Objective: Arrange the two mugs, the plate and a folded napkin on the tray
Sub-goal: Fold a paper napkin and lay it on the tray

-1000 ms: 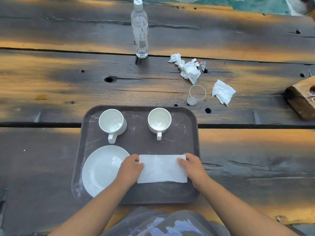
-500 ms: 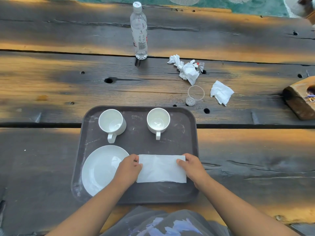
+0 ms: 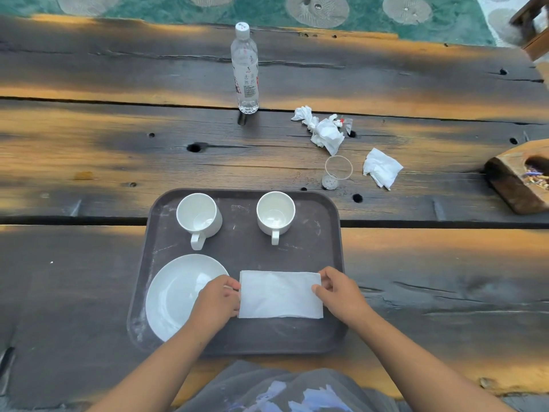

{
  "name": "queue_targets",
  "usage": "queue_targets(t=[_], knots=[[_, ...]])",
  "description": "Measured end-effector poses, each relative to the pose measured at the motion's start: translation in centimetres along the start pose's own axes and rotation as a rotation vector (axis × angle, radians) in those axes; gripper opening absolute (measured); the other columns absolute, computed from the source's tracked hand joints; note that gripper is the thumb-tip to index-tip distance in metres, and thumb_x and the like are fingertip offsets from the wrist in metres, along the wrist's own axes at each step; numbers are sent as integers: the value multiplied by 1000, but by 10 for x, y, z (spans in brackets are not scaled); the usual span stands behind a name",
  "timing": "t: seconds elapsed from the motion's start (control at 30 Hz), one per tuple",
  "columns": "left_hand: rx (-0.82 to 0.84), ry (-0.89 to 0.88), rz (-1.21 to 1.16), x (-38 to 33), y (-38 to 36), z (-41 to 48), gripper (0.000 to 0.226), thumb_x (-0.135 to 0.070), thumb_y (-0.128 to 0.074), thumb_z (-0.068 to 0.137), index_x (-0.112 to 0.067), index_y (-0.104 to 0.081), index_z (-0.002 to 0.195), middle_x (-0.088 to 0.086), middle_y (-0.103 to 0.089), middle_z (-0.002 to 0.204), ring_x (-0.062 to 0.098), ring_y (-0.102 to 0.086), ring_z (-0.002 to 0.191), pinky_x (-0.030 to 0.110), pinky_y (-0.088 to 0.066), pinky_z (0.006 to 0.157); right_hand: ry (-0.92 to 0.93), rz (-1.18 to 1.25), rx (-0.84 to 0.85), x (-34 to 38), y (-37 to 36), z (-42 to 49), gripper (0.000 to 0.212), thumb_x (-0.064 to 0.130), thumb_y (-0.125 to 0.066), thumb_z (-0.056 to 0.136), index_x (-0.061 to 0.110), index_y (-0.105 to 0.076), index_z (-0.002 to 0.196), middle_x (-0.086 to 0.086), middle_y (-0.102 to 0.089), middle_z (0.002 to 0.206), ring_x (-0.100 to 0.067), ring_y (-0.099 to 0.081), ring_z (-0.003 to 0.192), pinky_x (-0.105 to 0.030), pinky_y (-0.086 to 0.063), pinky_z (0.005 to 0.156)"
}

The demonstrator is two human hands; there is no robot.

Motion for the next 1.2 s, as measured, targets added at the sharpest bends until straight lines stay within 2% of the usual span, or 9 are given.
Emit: queue_targets(t=[0.17,0.3,0.37,0.47,0.57,0.63,0.77,0.9,1.2], knots=[[-39,0,-45,0,10,-2,20,0,-50,89,-13,-63,98,11,-76,89,25,-75,82,36,-59,72,1,20,-34,-7,10,-4,4,26,-62,94,27,-60,98,8,-68,93,-9,-65,89,-23,-50,72],[-80,-94,108,-6,15,-8,18,-6,-54,92,-21,-63,93,1,-75,85,13,-73,77,32,-57,74,19,-16,-59,-7,15,-9,7,26,-62,95,29,-60,101,11,-67,94,-5,-63,85,-16,-44,64],[-107,-168,232,-13,14,-12,16,-13,-59,93,-28,-63,88,-3,-73,84,8,-69,78,23,-49,67,42,-54,-66,-5,15,-12,8,26,-63,95,27,-59,102,10,-67,96,-8,-64,85,-18,-46,65],[-89,-253,313,-20,3,-17,10,-19,-61,93,-29,-63,90,-10,-68,91,6,-65,77,18,-45,64,96,-141,-61,-1,8,-18,11,23,-64,95,22,-60,106,4,-67,99,-15,-65,89,-28,-53,77],[-47,-316,346,-25,-13,-20,9,-22,-65,93,-25,-65,101,-10,-68,104,7,-65,91,20,-47,75,201,-282,-43,5,-5,-24,24,26,-61,97,20,-59,120,4,-57,117,-16,-59,104,-25,-45,87],[-26,-377,433,-27,-22,-21,22,-25,-67,94,-22,-65,116,-10,-64,118,9,-61,107,22,-45,89,263,-333,-29,7,-15,-28,33,27,-59,97,20,-56,129,4,-51,131,-17,-53,120,-22,-39,96],[11,-462,625,-27,-35,-23,41,-32,-64,96,-21,-58,136,-6,-47,150,13,-42,140,23,-31,113,306,-445,16,8,-33,-33,52,29,-56,99,21,-44,149,-2,-27,164,-21,-22,152,-31,-24,122],[37,-446,682,-19,-41,-21,53,-39,-63,96,-27,-49,146,-5,-26,165,13,-24,151,26,-22,120,320,-552,48,6,-43,-32,59,31,-52,99,22,-35,156,-5,-11,171,-23,-5,158,-34,-15,126],[50,-421,733,-11,-51,-19,53,-38,-59,98,-27,-47,148,-1,-20,167,16,-22,152,30,-24,122,304,-569,50,-1,-44,-27,63,34,-52,99,21,-33,158,-2,-10,171,-24,-6,158,-36,-13,127]])
Point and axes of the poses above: each hand's wrist, its own z-axis towards the middle knuckle, its own y-axis out of the back of the hand, x = y × z, the point moved 6 cm from there along z, towards the middle knuckle
